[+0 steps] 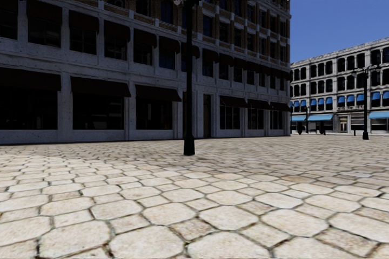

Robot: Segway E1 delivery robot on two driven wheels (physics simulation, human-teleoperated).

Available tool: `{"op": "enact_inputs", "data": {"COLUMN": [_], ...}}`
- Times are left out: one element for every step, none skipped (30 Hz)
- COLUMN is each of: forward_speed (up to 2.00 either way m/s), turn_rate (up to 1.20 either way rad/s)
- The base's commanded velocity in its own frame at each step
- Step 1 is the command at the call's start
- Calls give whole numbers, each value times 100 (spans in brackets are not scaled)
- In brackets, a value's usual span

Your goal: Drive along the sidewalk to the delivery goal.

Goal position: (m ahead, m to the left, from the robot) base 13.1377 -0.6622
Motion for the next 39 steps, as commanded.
{"op": "enact_inputs", "data": {"forward_speed": [199,199,199,199,199,199,199,199,199,199,199,199,199,199,199,199,200,200,200,200,200,200,198,198,197,196,200,200,200,200,200,200,200,200,200,200,200,200,200], "turn_rate": [-44,-44,-44,-44,-44,-44,-44,-44,-44,-44,-44,-44,-41,-41,0,0,0,0,0,0,0,0,0,0,0,0,0,0,0,0,0,0,0,0,0,0,0,0,0]}}
